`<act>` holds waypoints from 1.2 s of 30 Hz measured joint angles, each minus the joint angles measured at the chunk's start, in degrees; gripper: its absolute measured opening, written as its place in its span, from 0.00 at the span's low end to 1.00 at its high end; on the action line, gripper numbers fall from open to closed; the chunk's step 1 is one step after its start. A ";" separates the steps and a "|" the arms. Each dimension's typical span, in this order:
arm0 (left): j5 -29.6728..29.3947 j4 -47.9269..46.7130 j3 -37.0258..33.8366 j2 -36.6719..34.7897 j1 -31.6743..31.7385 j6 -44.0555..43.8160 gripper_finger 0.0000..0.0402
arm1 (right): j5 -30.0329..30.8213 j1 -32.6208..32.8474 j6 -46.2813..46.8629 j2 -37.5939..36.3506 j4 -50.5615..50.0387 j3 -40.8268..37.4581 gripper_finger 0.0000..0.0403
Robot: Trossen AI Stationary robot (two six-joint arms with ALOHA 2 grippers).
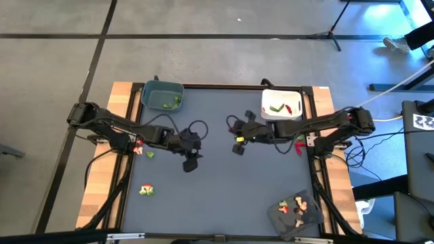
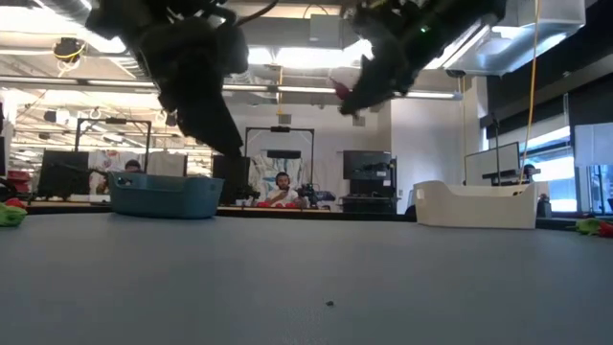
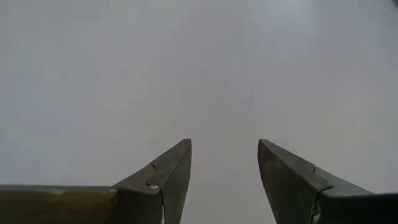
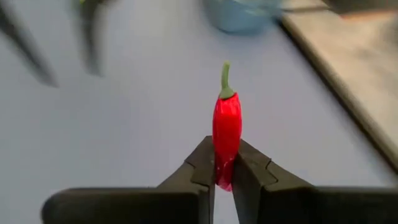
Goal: Sort produce into baskets
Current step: Put the red chili pepper into the white bin
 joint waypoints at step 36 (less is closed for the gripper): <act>-3.56 5.12 -2.44 0.02 0.00 -1.15 0.45 | -9.43 -44.91 0.99 -8.45 -29.06 -6.67 0.09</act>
